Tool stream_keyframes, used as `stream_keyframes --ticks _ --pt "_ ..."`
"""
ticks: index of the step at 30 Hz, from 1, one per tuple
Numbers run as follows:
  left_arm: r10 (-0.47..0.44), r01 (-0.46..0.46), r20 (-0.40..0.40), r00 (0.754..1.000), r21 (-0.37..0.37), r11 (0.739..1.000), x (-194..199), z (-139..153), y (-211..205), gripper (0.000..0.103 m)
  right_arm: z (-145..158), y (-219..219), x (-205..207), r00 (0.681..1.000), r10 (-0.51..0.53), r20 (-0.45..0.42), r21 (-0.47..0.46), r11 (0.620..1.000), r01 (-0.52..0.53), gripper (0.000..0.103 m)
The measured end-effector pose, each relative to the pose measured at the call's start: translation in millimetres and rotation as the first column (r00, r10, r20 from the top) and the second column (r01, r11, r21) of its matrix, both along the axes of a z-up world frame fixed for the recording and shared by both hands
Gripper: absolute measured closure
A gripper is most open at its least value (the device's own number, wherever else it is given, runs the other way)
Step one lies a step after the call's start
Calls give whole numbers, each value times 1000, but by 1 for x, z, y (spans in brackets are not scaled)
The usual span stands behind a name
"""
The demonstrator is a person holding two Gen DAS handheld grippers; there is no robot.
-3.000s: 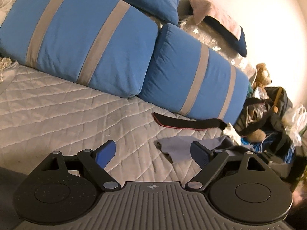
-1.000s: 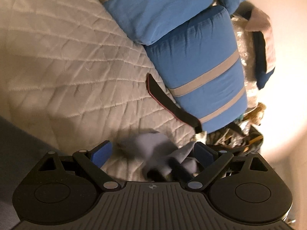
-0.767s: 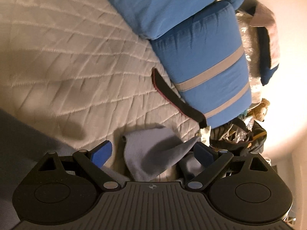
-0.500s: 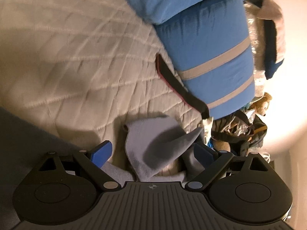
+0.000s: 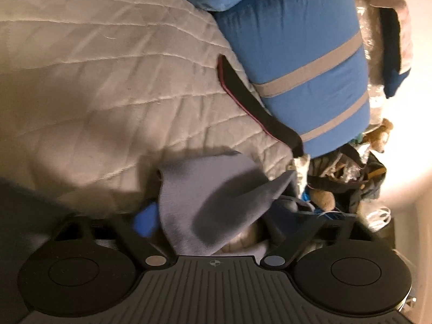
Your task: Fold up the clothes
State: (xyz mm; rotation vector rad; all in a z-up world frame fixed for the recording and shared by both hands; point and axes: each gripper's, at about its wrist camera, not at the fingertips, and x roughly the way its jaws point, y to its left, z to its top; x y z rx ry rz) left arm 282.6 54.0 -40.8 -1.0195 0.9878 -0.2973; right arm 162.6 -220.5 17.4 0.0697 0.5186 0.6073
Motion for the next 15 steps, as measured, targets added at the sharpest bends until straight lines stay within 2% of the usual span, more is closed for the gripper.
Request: stream_keyframes --ticks 1,3,5,10,15 --pt "-7 7 -30 1000 -5 1000 2 -4 -1 101 1 -2 -2 1000 -5 0 8 1000 5 0" --pt "2 1 -29 1000 102 995 -1 3 -1 101 2 -7 -6 1000 -14 -1 24 1000 14 0" --pt "8 -6 -10 1000 206 979 -4 14 2 101 3 -12 -10 1000 -24 -1 40 999 24 0" --pt "-5 -22 89 996 299 954 -14 47 24 101 -1 -14 -12 999 -38 -21 25 999 38 0" --pt "3 -56 144 990 369 928 -24 69 55 101 -3 -12 -9 997 -65 -50 12 998 66 0"
